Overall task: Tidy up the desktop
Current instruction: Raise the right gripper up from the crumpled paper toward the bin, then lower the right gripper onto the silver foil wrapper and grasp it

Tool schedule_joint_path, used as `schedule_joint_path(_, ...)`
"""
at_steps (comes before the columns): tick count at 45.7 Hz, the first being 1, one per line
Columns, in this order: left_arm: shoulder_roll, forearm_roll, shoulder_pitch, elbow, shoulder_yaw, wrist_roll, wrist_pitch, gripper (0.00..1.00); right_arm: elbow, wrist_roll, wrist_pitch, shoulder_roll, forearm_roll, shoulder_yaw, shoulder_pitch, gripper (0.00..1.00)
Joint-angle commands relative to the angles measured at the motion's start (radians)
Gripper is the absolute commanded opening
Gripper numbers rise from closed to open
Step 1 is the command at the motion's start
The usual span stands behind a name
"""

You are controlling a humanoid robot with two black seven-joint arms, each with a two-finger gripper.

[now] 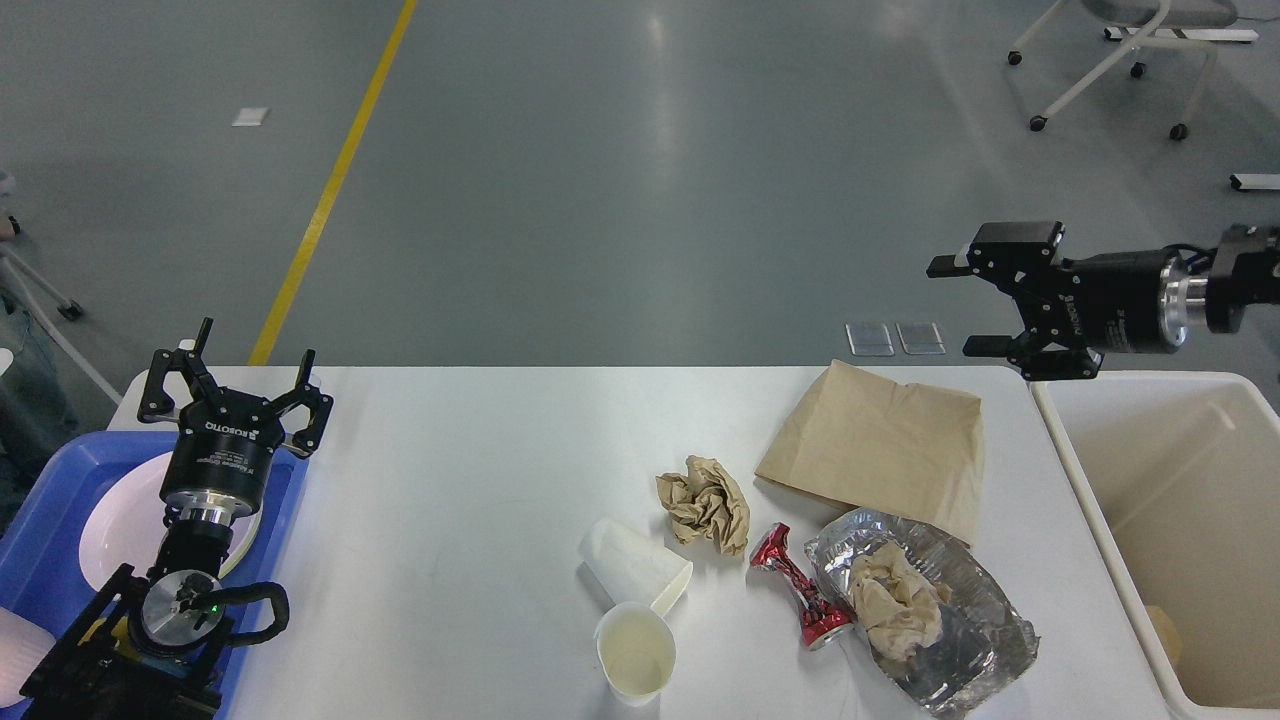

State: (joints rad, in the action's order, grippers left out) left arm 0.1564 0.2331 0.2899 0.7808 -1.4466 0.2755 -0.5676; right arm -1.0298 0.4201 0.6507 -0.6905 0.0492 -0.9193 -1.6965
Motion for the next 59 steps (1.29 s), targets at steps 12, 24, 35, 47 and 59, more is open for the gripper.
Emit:
schedule_joint_path(12, 0.000, 0.002, 0.000, 0.000, 0.000, 0.001, 0.000, 0.96, -0.268, -0.196, 0.106, 0.359, 0.003, -0.345, -0.514, 1.00)
schedule_joint_path(24, 0.000, 0.000, 0.000, 0.000, 0.000, -0.001, 0.000, 0.96, -0.527, -0.593, 0.092, 0.477, -0.104, -0.332, -0.744, 1.00)
schedule_joint_path(35, 0.000, 0.000, 0.000, 0.000, 0.000, -0.001, 0.000, 0.96, -0.707, -0.598, 0.101, 0.468, -0.175, -0.331, -0.870, 1.00)
schedule_joint_path(47, 0.000, 0.000, 0.000, 0.000, 0.000, -0.001, 0.000, 0.96, -0.707, -0.598, 0.099, 0.430, -0.175, -0.337, -0.867, 1.00)
schedule_joint_path(59, 0.000, 0.000, 0.000, 0.000, 0.000, -0.001, 0.000, 0.96, -0.704, -0.597, 0.076, 0.401, -0.175, -0.342, -0.841, 1.00)
